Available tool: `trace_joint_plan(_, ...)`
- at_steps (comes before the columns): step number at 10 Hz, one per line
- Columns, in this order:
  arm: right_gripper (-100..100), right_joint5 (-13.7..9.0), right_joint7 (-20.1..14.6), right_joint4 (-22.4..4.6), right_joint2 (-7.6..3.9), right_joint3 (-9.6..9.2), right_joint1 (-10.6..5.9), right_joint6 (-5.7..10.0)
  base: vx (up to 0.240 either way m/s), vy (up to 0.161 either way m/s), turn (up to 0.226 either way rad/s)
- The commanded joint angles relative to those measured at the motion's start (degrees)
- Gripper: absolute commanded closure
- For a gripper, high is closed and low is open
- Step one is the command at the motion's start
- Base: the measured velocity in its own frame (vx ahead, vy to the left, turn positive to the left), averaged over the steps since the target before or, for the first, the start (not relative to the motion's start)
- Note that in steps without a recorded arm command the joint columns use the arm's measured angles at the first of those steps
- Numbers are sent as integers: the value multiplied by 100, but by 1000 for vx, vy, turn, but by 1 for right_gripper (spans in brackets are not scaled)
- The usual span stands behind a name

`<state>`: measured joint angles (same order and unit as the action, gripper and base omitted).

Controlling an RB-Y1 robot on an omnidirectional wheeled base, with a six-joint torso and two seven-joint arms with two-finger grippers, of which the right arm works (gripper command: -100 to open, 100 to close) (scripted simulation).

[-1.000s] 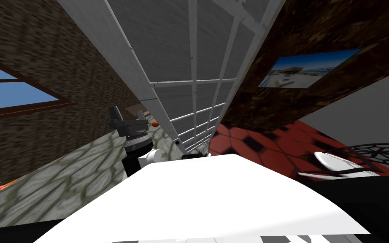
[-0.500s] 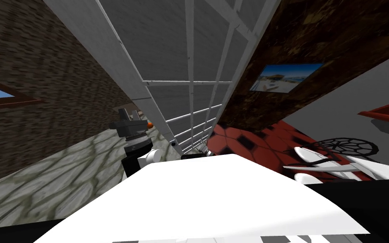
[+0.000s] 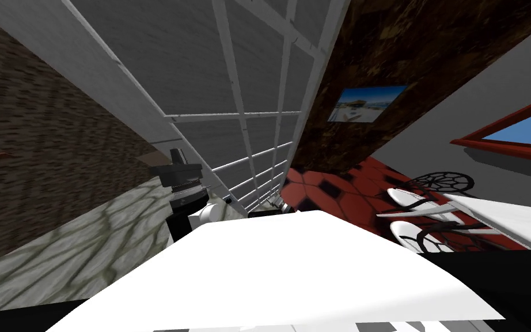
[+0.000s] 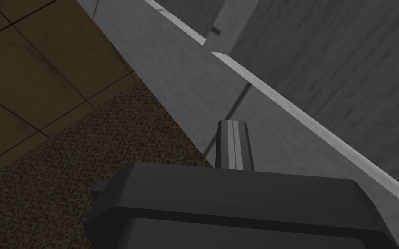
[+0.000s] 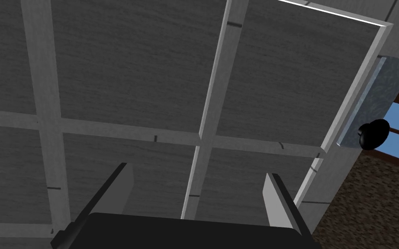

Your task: Push the door open

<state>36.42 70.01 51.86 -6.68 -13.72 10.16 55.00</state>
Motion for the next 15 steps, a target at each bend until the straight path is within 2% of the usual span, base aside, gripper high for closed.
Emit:
trace_joint_plan(1, -100, 180, -135, -129, 19, 101, -148, 44, 41, -54, -150)
trace_joint_plan(8, -100, 915, -646, -575, 210, 488, -697, 184, -15, 9, -148)
trace_joint_plan(12, -100, 1296, -912, -806, 405, 689, -983, 256, -92, 56, -122)
trace_joint_plan(15, -100, 1535, -1078, -951, 583, 815, -1162, 302, -185, 109, -102)
